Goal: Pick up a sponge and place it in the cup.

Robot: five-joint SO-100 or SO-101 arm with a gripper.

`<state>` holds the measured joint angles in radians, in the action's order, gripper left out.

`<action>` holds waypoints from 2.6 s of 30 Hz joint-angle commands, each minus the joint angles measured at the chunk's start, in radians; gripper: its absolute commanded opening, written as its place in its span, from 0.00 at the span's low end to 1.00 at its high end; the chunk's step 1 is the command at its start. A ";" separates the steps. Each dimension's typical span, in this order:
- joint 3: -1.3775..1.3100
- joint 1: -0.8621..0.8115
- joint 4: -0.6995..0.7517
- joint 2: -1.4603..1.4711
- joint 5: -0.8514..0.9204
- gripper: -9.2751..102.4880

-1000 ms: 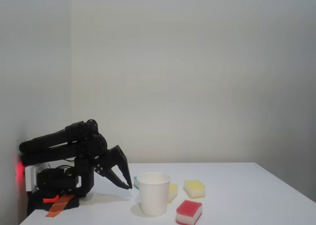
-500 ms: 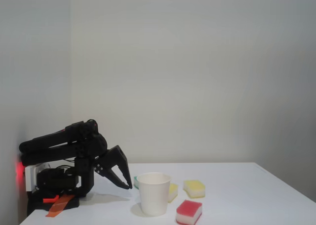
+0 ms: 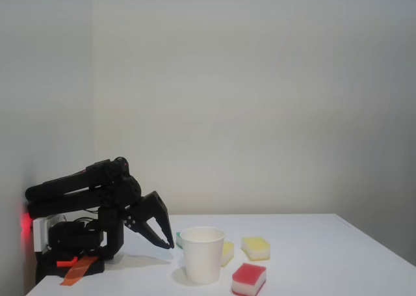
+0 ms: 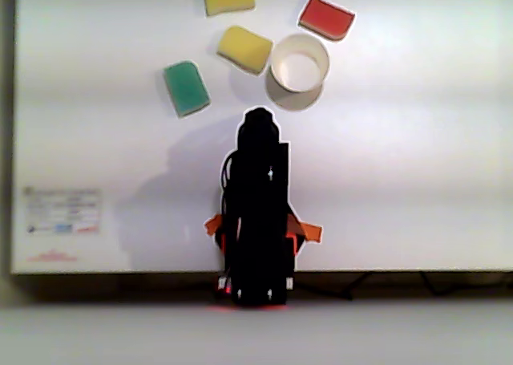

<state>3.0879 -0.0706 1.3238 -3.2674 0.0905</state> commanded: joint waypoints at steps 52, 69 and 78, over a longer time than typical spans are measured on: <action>-0.600 0.074 0.040 0.750 -0.235 0.14; -1.370 0.130 0.011 1.603 -0.265 0.28; -1.615 0.091 0.048 1.832 -0.242 0.30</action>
<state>1.5432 0.0199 1.3591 -1.4373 -0.1442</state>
